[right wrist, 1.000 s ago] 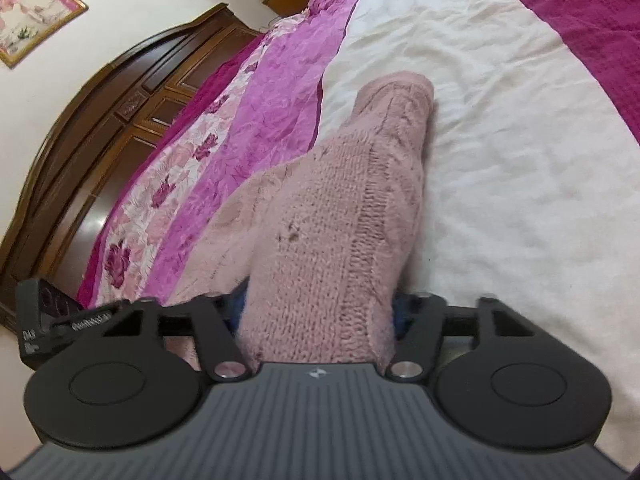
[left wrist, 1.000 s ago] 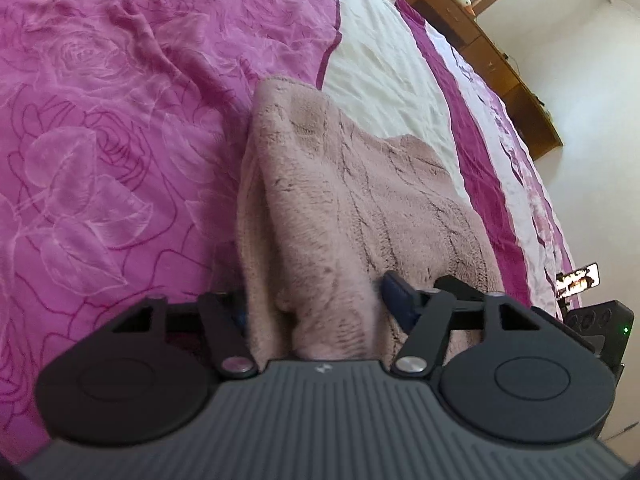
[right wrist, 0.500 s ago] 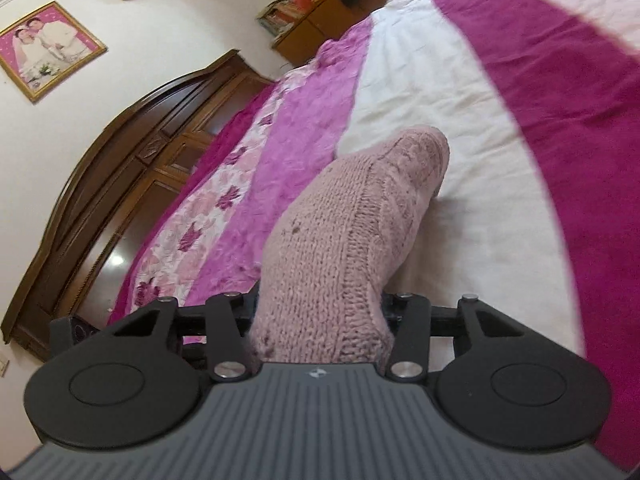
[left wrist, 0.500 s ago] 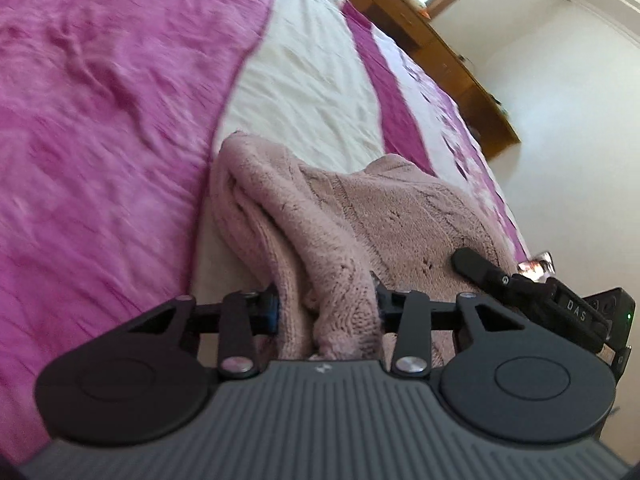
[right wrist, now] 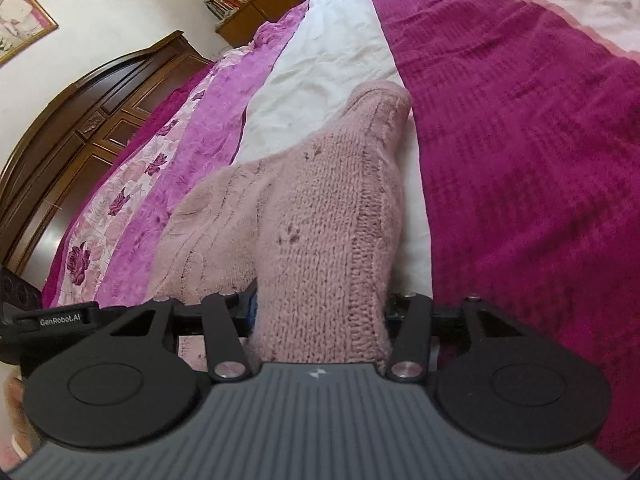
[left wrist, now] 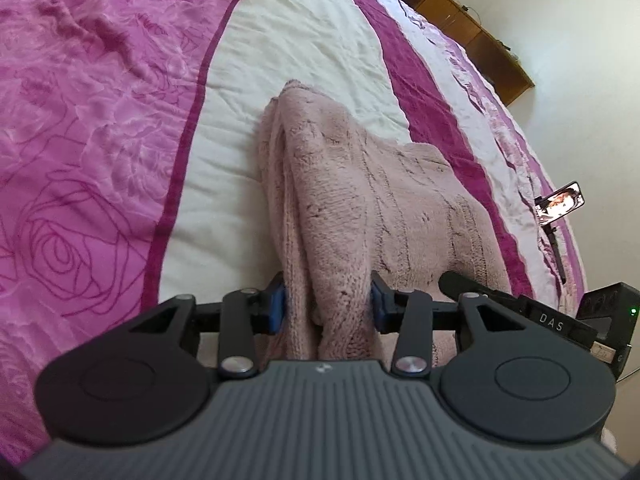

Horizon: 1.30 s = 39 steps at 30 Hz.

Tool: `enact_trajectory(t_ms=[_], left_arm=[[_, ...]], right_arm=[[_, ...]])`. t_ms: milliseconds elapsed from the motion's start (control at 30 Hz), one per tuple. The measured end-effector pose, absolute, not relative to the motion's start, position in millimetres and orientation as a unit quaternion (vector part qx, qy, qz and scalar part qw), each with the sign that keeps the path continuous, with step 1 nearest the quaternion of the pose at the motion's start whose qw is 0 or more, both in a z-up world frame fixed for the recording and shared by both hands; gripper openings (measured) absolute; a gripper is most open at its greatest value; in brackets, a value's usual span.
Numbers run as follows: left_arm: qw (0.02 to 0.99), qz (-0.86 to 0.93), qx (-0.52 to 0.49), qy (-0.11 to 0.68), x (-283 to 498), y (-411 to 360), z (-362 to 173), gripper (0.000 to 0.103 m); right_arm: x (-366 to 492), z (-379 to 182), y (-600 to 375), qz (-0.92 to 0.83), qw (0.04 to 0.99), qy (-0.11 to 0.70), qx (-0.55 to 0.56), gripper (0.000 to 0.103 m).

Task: Fold small clothes

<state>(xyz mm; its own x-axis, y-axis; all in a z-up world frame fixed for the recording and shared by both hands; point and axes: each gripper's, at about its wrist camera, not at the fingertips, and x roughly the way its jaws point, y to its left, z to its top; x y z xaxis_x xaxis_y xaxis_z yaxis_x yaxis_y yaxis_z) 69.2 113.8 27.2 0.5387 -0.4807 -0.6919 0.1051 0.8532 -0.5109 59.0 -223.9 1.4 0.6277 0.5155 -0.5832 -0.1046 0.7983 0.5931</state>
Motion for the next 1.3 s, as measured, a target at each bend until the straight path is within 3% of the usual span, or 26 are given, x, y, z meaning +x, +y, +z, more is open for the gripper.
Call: enact_trajectory(t_ms=[300,533,867,1300], left_arm=[[0.880,-0.137,-0.135,0.434,43.4,104.8,47.7,0.052],[0.893,-0.103,-0.102,0.426,22.3,95.7,56.1,0.051],[0.897,-0.070,-0.055,0.433,-6.9,66.7,48.3,0.068],[0.891,-0.010,0.009,0.453,-17.9,36.7,25.7,0.068]], right_arm=[[39.7,13.0,-224.5,0.169,0.877,0.383,0.237,0.065],[10.2,29.7,-222.5,0.151,0.899,0.363,0.194,0.073],[-32.9,37.0,-221.7,0.139,0.914,0.347,0.159,0.084],[-57.2,17.9,-208.1,0.121,0.917,0.354,0.140,0.089]])
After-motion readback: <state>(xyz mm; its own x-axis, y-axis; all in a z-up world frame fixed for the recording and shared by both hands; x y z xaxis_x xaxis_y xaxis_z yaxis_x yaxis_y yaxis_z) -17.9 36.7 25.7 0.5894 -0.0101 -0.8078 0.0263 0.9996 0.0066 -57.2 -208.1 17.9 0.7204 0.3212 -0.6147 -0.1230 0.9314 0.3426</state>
